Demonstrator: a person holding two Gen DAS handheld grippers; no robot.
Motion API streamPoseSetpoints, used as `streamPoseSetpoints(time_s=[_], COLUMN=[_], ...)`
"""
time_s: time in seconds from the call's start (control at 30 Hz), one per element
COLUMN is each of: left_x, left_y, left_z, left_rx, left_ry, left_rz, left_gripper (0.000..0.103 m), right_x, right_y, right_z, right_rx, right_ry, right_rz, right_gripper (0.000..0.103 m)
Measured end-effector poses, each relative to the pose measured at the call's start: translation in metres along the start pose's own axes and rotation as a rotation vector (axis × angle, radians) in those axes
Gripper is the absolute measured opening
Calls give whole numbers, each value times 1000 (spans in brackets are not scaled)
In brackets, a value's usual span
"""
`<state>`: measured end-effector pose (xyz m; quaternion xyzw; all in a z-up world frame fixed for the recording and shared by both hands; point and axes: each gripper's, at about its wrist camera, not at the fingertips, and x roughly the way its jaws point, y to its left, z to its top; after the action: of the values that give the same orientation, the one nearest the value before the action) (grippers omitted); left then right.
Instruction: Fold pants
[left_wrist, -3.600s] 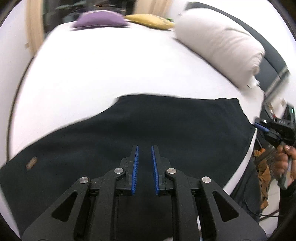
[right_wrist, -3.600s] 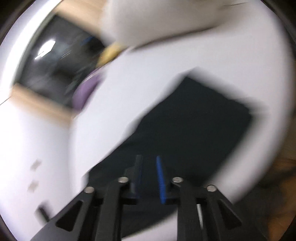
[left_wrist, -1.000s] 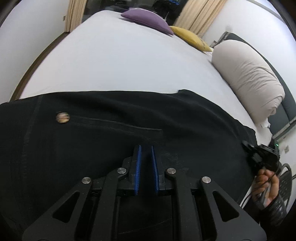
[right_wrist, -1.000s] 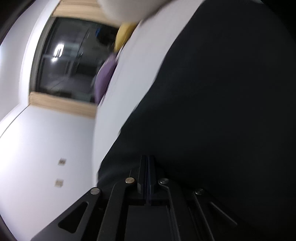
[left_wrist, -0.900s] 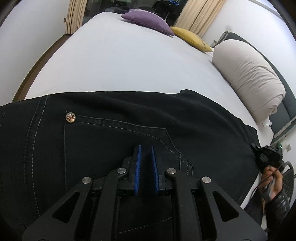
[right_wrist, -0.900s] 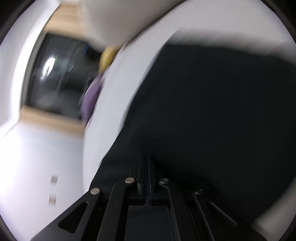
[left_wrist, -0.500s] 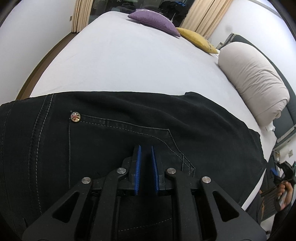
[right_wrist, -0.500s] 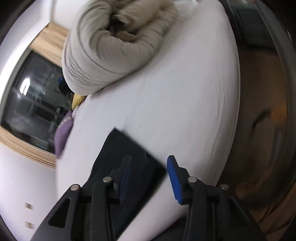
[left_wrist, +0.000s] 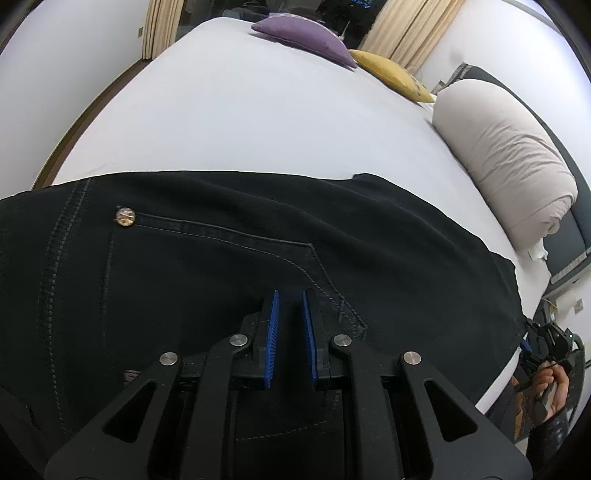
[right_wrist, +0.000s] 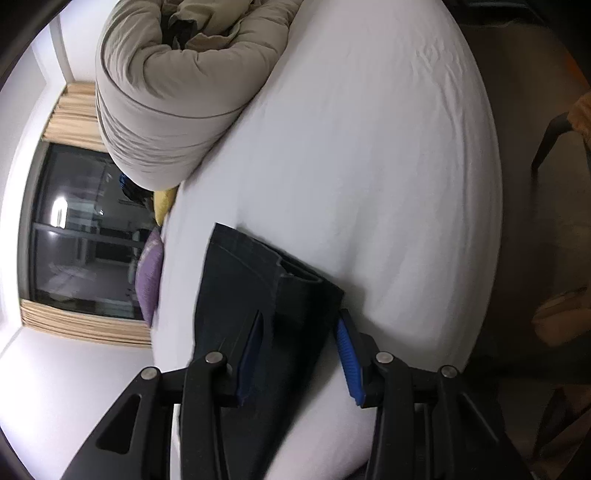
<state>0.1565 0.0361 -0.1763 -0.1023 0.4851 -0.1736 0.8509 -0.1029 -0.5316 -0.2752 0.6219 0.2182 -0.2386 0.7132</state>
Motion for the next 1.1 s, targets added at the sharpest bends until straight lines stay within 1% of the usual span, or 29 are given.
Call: streamPoseSetpoints(time_s=[0.07,0.17,0.23,0.3,0.33,0.37,0.4,0.57,0.6,0.63,0.7,0.73,0.77,0.8,0.87,0.9,0.97,1.03,1.07,1.1], left_x=[0,2,3,3,4,4,4,9,10,10,10,8,6,6,7,8,9,13,17,20], left_y=[-5,-11,-15,-19,-21,-22,-24,-30,-30,-32,-36,-39,-41,-45,-51,-54,-61,-70,-75,-78], left_z=[0,-1,-2,-2,-2,-2,-2,-1,0,0,3,4,5,6,10,11,14,17,18,20], left_rx=[7,10,11,15,19,22,22,11,9,7,-1,-5,-9,-9,-10,-14,-16,-24,-26,-25], left_ry=[8,23,32,38,41,44,47,61,65,67,64,54,41,38,53,58,66,87,107,121], left_rz=[-12,-28,-36,-44,-46,-48,-51,-61,-62,-67,-94,-104,-108,-116,-143,-155,-185,-216,-234,-246], left_gripper=[13,13,13,13,13,13,13,14,15,23,48,69,73,73,73,73,73,73,73,73], right_x=[4,12,15,22,25,27,30,29,27,26,23,23,22,23,27,30,39,53,67,78], right_y=[1,2,3,1,-1,-2,-2,11,18,25,49,65,80,95,129,150,185,199,199,195], right_z=[0,1,3,7,9,10,11,8,7,4,-5,-12,-20,-29,-56,-80,-138,-186,-212,-225], right_rx=[19,55,69,94,107,119,122,56,27,-1,-92,-154,-214,-273,-430,-550,-826,-1032,-1129,-1156], right_ry=[-2,-3,-11,-23,-22,-18,-17,-26,-30,-33,-33,-30,-25,-17,9,29,76,112,144,176], right_rz=[30,111,142,179,190,198,196,159,140,128,117,103,92,79,51,30,-17,-75,-124,-151], right_gripper=[45,44,43,30,19,15,13,12,12,12,11,11,11,12,12,12,11,11,11,11])
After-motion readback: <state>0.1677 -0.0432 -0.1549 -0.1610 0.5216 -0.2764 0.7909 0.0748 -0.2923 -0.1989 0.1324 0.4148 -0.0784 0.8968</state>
